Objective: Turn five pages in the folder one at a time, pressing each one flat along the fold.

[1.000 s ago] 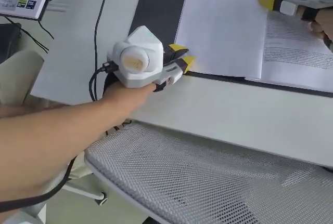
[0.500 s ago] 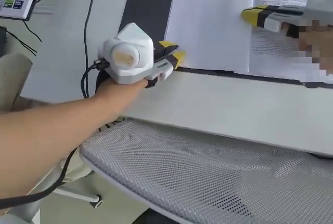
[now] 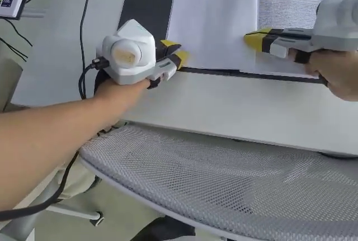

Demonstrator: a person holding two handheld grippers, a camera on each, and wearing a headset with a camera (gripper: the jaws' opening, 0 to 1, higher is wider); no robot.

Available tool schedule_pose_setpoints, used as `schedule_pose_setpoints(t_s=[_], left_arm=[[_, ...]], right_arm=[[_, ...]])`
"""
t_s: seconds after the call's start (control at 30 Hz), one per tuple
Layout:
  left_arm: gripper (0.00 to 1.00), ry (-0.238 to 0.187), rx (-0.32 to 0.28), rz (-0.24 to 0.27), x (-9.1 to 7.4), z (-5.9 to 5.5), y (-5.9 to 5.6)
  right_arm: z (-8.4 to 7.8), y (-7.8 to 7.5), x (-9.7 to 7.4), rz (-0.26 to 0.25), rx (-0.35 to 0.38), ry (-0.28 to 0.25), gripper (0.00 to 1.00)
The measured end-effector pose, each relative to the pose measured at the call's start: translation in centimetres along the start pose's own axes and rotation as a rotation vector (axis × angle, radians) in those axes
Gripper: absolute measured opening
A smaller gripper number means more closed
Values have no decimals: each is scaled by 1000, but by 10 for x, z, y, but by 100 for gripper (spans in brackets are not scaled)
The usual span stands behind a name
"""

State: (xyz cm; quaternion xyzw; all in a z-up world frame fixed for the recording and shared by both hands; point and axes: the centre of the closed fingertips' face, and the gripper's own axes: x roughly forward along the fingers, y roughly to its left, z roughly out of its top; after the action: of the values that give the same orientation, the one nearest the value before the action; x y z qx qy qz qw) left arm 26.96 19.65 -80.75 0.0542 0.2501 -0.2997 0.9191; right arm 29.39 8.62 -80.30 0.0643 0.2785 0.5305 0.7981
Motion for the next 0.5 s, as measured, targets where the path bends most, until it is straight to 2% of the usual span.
schedule_pose_setpoints(t_s=[0.27, 0.5], left_arm=[[12, 1, 3, 3, 0, -1, 1], [12, 2, 7, 4, 0, -1, 1]], right_arm=[[-15, 25, -10, 23, 3, 25, 0], [-22, 38, -15, 37, 4, 40, 0]])
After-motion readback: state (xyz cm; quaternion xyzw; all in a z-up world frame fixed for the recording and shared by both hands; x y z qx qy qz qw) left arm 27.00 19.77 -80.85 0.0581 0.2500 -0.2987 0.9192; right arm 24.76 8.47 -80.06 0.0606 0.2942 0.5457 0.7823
